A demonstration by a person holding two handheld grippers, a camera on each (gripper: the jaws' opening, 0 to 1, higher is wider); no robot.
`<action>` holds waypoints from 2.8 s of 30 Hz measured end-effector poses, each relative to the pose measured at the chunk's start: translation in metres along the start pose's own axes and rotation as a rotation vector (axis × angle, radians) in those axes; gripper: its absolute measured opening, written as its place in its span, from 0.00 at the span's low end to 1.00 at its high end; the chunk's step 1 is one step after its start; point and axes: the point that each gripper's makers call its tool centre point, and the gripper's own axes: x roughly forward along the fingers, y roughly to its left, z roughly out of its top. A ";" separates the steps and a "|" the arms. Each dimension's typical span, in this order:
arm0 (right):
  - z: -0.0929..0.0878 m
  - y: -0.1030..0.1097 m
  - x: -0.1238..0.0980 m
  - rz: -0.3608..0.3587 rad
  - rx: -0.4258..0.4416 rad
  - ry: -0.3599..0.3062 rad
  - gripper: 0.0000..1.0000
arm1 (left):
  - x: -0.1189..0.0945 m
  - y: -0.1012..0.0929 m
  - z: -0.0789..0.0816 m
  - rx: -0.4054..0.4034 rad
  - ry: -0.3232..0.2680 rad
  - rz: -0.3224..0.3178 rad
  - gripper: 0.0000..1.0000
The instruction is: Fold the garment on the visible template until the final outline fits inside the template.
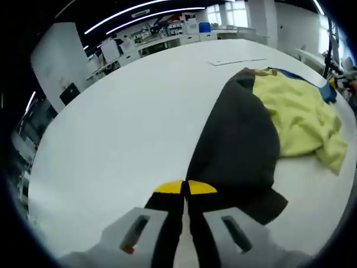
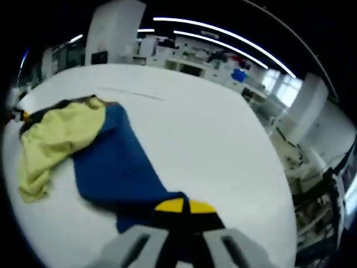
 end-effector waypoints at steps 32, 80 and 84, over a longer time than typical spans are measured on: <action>0.004 -0.060 0.052 -0.076 -0.091 0.100 0.00 | 0.018 0.048 -0.004 0.099 0.081 0.085 0.00; 0.058 0.190 -0.079 0.693 -0.099 -0.141 0.95 | -0.066 -0.084 0.035 -0.003 -0.281 -0.278 0.93; 0.061 0.220 -0.095 0.753 -0.128 -0.160 0.93 | -0.077 -0.097 0.038 -0.003 -0.305 -0.301 0.99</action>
